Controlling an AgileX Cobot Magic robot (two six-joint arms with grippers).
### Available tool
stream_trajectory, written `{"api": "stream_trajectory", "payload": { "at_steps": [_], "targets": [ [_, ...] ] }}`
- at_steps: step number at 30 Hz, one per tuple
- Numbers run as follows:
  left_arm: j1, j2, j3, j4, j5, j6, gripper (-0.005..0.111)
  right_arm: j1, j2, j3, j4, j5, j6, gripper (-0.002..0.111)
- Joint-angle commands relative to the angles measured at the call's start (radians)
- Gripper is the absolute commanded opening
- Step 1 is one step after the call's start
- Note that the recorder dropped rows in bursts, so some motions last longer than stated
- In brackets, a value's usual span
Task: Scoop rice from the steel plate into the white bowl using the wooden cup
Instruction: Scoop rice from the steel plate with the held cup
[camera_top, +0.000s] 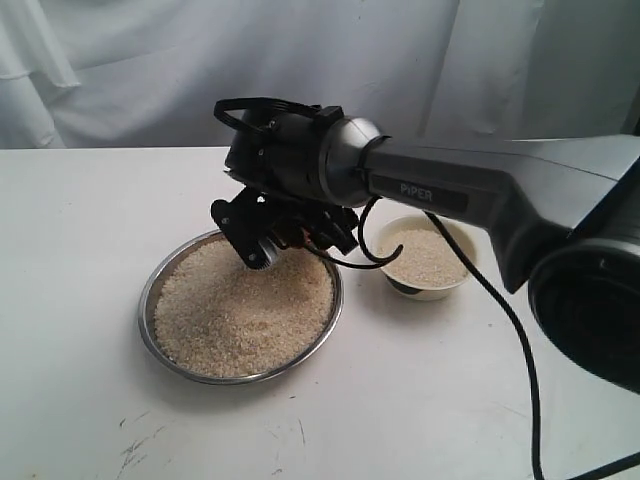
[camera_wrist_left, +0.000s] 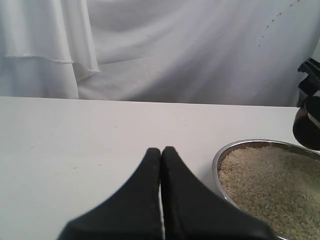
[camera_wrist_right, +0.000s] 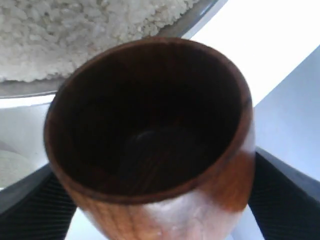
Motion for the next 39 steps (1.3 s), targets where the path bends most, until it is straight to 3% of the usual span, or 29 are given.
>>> {"api": "stream_trajectory", "payload": {
  "at_steps": [1,6,20,32,39],
  "targets": [
    [-0.004,-0.004,0.005,0.0,-0.006,0.001,0.0,0.0,0.003,0.037,-0.051,-0.071,0.011,0.0],
    [-0.004,-0.004,0.005,0.0,-0.006,0.001,0.0,0.01,0.017,0.083,-0.139,-0.139,0.038,0.0],
    [-0.004,-0.004,0.005,0.0,-0.006,0.001,0.0,0.135,0.049,0.099,-0.1,-0.162,0.028,0.0],
    [-0.004,-0.004,0.005,0.0,-0.006,0.001,0.0,0.211,0.029,0.099,0.117,-0.064,-0.048,0.0],
    [-0.004,-0.004,0.005,0.0,-0.006,0.001,0.0,0.169,-0.012,0.093,0.265,-0.06,-0.027,0.0]
  ]
}}
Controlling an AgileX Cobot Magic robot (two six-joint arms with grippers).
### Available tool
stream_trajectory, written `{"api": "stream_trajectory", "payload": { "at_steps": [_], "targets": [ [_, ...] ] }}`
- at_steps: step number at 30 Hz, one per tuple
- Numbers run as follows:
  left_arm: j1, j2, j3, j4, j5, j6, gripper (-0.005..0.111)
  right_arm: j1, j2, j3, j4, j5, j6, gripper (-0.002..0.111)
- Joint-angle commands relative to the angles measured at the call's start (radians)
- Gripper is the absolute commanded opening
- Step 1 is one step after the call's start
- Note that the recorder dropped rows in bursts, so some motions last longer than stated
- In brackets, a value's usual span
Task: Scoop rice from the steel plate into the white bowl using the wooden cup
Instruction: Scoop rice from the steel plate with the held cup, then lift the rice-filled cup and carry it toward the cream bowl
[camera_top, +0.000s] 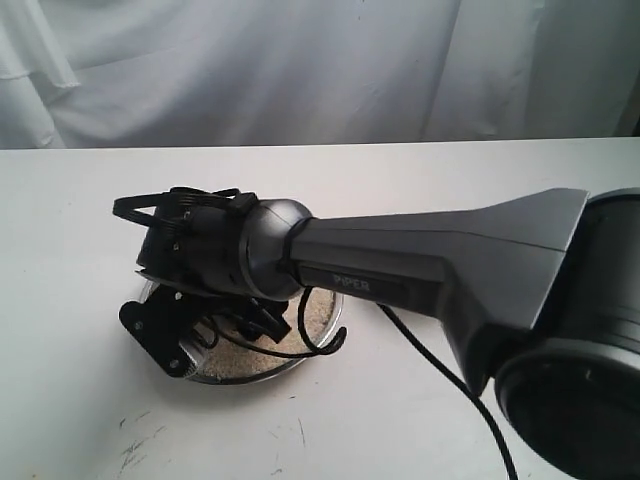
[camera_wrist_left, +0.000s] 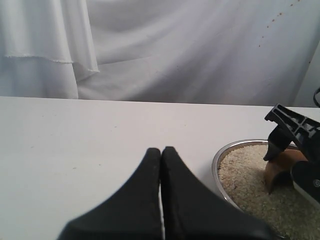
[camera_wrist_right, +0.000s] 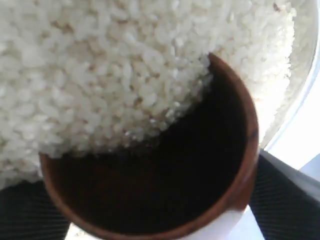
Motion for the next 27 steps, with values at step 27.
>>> {"api": "stream_trajectory", "payload": {
  "at_steps": [27],
  "targets": [
    [-0.004,-0.004,0.005,0.0,-0.006,0.001,0.0,-0.338,-0.225,-0.022,0.631,0.147,0.063,0.0]
  ]
}}
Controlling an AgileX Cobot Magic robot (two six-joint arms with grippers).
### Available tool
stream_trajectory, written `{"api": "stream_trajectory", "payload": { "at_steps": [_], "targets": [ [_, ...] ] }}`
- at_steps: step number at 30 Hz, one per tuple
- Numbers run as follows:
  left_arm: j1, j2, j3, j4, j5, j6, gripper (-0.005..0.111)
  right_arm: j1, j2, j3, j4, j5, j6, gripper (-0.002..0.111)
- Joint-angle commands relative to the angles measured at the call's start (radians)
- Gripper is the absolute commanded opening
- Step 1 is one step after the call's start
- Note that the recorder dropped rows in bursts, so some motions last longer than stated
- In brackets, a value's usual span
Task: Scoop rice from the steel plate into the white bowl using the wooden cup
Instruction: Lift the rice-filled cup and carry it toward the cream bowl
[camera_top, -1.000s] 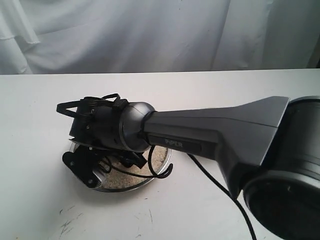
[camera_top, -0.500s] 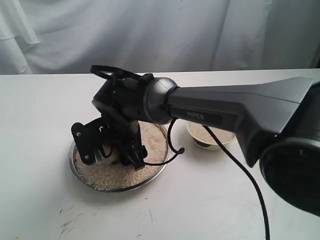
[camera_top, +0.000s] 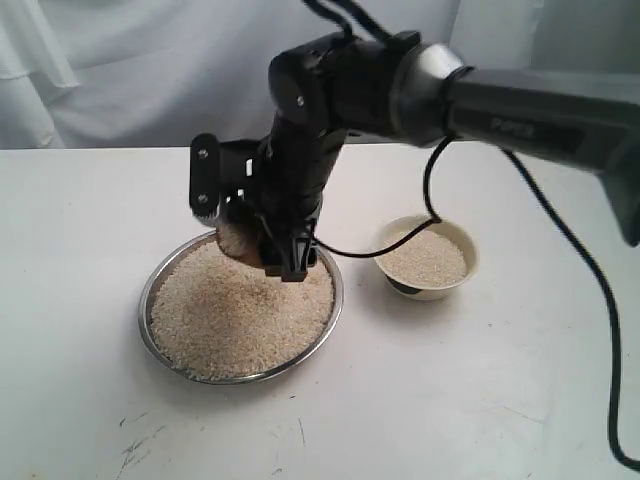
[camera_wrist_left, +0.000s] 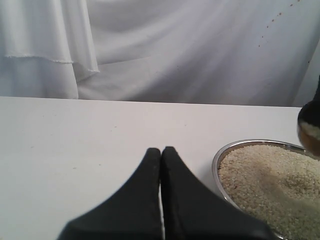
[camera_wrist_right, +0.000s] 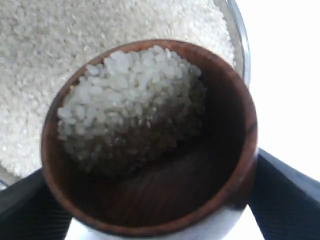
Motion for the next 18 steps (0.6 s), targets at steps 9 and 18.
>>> {"api": "stream_trajectory", "payload": {
  "at_steps": [9,18],
  "targets": [
    [-0.004,-0.004,0.005,0.0,-0.006,0.001,0.0,-0.261,-0.104,0.005,-0.028,0.274,-0.008,0.0],
    [-0.004,-0.004,0.005,0.0,-0.006,0.001,0.0,-0.286,-0.095,0.085,-0.431,0.211,-0.003,0.0]
  ]
}}
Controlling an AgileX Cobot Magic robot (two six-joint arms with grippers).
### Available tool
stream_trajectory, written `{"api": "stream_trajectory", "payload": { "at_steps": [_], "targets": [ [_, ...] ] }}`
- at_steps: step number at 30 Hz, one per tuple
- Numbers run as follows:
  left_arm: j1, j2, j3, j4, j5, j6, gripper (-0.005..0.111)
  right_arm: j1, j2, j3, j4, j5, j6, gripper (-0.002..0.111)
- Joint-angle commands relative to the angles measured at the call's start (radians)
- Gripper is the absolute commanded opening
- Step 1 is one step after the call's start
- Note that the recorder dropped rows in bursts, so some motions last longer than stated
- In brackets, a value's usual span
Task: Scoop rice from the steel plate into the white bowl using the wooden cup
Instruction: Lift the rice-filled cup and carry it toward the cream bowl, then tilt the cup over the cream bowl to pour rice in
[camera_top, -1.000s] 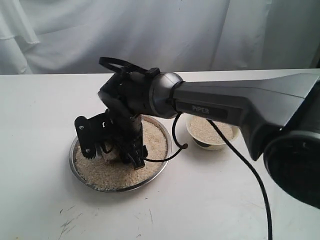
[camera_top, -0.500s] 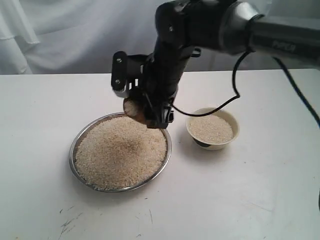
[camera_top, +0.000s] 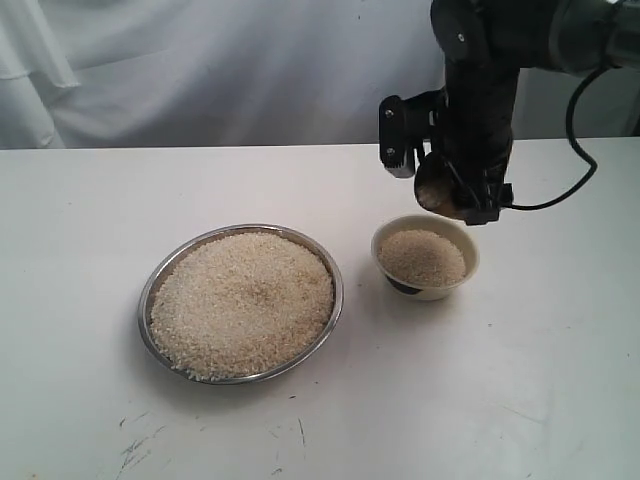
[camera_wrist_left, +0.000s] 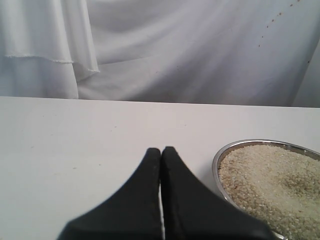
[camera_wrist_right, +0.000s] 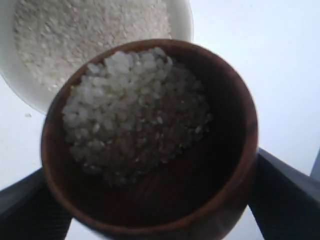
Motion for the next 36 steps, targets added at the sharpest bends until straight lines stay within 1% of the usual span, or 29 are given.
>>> {"api": "stream_trajectory", "payload": {
  "at_steps": [1,3,5,11,17,23,29,36],
  "targets": [
    [-0.004,-0.004,0.005,0.0,-0.006,0.001,0.0,-0.005,-0.006,0.028,-0.087,-0.041,-0.042,0.0],
    [-0.004,-0.004,0.005,0.0,-0.006,0.001,0.0,0.006,-0.006,0.043,-0.118,-0.057,-0.081,0.0],
    [-0.004,-0.004,0.005,0.0,-0.006,0.001,0.0,0.023,-0.006,0.06,-0.193,-0.077,-0.093,0.0],
    [-0.004,-0.004,0.005,0.0,-0.006,0.001,0.0,0.08,-0.006,0.108,-0.368,-0.137,-0.093,0.0],
    [-0.004,-0.004,0.005,0.0,-0.006,0.001,0.0,0.132,-0.006,0.185,-0.524,-0.15,-0.077,0.0],
    [-0.004,-0.004,0.005,0.0,-0.006,0.001,0.0,0.159,-0.006,0.263,-0.698,-0.145,0.0,0.0],
    [-0.004,-0.004,0.005,0.0,-0.006,0.001,0.0,0.181,-0.006,0.314,-0.9,-0.168,0.165,0.0],
    [-0.004,-0.004,0.005,0.0,-0.006,0.001,0.0,0.196,-0.006,0.336,-0.953,-0.211,0.185,0.0]
  ]
}}
